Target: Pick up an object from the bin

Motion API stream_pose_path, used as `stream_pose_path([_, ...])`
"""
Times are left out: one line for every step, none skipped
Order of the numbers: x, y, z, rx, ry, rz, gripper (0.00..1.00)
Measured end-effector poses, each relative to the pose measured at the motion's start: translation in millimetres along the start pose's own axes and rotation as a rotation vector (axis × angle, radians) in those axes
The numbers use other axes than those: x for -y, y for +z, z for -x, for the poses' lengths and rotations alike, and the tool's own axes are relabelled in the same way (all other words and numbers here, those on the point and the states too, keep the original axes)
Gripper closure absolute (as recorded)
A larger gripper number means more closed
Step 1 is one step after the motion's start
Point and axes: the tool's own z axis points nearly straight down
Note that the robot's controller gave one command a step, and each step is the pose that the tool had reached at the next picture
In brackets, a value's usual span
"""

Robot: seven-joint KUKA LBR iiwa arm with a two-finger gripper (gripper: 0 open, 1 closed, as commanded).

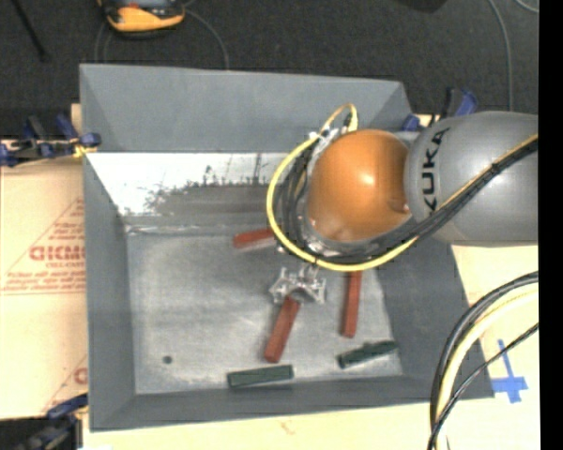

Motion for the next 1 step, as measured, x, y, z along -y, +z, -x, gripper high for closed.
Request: stream_pose_path([-3.0, -172.0, -79.3, 0.000, 0.121, -0.003, 1.00])
